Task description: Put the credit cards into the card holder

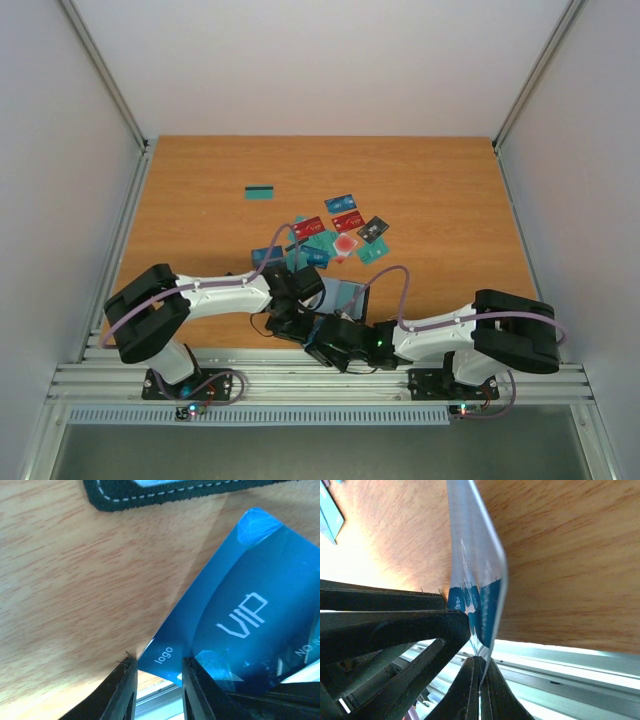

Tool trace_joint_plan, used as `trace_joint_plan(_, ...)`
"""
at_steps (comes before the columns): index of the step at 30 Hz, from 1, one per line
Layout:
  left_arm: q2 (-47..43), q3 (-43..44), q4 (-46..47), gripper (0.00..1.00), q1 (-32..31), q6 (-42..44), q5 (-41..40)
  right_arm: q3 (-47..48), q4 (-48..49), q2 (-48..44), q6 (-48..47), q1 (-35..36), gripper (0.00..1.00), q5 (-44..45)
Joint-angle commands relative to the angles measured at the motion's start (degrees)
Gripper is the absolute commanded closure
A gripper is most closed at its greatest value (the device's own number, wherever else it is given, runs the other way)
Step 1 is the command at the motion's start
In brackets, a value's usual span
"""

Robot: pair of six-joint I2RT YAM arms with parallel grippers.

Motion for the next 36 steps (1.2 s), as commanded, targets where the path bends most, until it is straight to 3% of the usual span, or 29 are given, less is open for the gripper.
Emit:
trace_joint_plan(1,-1.8,-0.1,-3.8,0.73,-0.4,-0.6,-2.9,-0.3,-3.4,-2.3,-1.2,-0.2,0.99,1.9)
trace_joint_plan(9,-15.7,6.1,-15.6,0.72,5.9,0.9,-9.7,-0.1,-12.6,-13.4,-10.4,-2.2,0.99,-1.8)
trace_joint_plan(12,-21.0,8.6,-18.2,0.66,8.7,3.9,-9.3,3.5,-19.6,-18.3,-22.5,-6.5,0.99,-7.0)
trace_joint_plan(16,-26.7,10.1,-17.0,0.56,14.6,8.4,-1.0,11.5,-31.2,-21.1,-40.0,-15.9,0.99,-19.7)
trace_joint_plan(20,-30.7,10.9,-11.8,0.46,19.4,11.1,9.5,20.0,-39.7,-21.5,-53.4,-24.4,0.99,-33.4)
trace_joint_plan(24,-33.5,9.7,-3.7,0.44,24.1,8.8,20.2,26.2,-44.0,-21.5,-61.2,-29.4,0.99,-45.1)
trace_joint_plan(30,-38.2,6.5,14.3,0.45,27.6,-0.9,31.9,32.8,-45.3,-20.8,-65.5,-32.9,0.99,-56.0)
trace_joint_plan(36,-38.6,4.5,22.4,0.50,27.7,-6.1,37.7,35.2,-42.1,-20.6,-64.1,-33.9,0.99,-61.7)
